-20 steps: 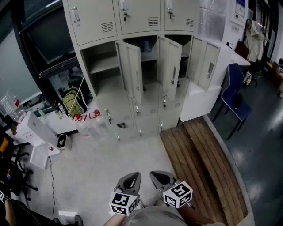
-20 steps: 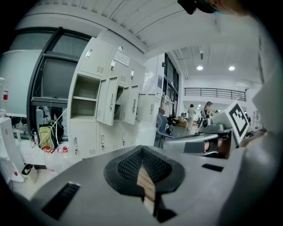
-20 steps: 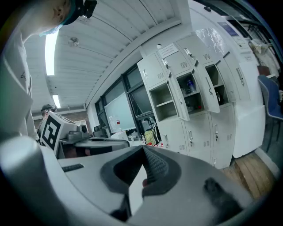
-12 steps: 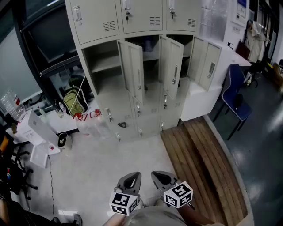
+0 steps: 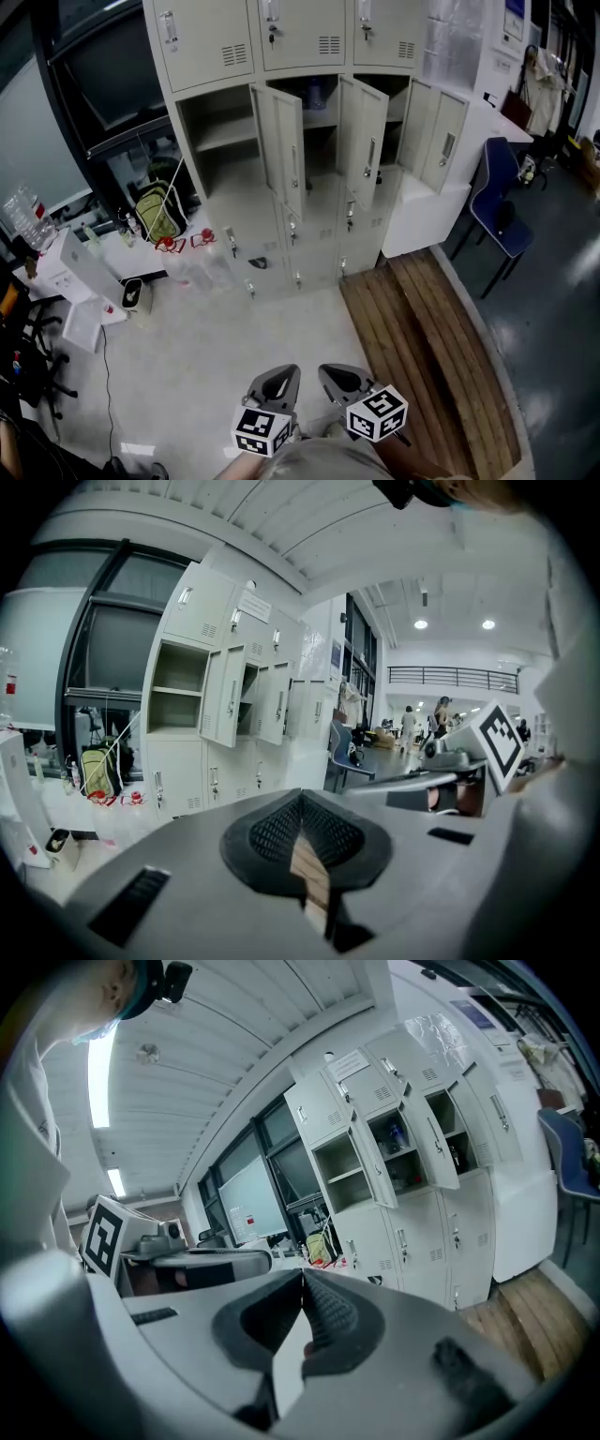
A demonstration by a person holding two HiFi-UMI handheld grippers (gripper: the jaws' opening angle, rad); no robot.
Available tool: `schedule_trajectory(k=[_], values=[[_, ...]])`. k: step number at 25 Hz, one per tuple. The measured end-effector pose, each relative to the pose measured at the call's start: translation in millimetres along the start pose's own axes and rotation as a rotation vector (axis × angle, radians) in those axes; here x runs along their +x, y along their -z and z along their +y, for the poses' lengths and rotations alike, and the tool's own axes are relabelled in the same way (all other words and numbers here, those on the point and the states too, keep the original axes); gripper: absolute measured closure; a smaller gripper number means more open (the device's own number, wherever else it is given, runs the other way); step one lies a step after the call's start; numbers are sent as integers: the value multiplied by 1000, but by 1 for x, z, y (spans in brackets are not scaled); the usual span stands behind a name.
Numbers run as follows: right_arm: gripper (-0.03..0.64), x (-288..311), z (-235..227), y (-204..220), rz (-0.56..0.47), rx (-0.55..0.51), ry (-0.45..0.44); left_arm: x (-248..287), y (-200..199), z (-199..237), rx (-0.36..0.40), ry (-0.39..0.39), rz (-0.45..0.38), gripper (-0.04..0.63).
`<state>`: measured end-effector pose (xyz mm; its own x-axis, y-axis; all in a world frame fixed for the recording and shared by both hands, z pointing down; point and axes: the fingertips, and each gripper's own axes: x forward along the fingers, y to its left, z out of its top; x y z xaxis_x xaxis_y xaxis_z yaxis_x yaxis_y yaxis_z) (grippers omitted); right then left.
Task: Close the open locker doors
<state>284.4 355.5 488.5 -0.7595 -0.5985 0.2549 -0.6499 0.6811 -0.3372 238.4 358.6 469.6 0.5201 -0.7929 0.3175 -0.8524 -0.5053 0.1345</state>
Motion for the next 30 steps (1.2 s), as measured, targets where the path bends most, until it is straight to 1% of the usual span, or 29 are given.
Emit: schedule_trajectory(k=[6, 16, 21, 25, 30], values=[[589, -14, -9, 3, 20, -9, -7, 4, -1, -18, 23, -11, 1, 581], [589, -38, -16, 13, 49, -24, -52, 3, 6, -51, -2, -48, -2, 581], [589, -44, -14, 21, 63, -35, -70, 0, 7, -67, 18, -57, -12, 581], [589, -45, -11, 24, 63, -42, -89, -1, 9, -68, 4, -70, -20, 581], [589, -42, -16, 25, 68, -39, -89, 4, 8, -65, -3, -76, -21, 581]])
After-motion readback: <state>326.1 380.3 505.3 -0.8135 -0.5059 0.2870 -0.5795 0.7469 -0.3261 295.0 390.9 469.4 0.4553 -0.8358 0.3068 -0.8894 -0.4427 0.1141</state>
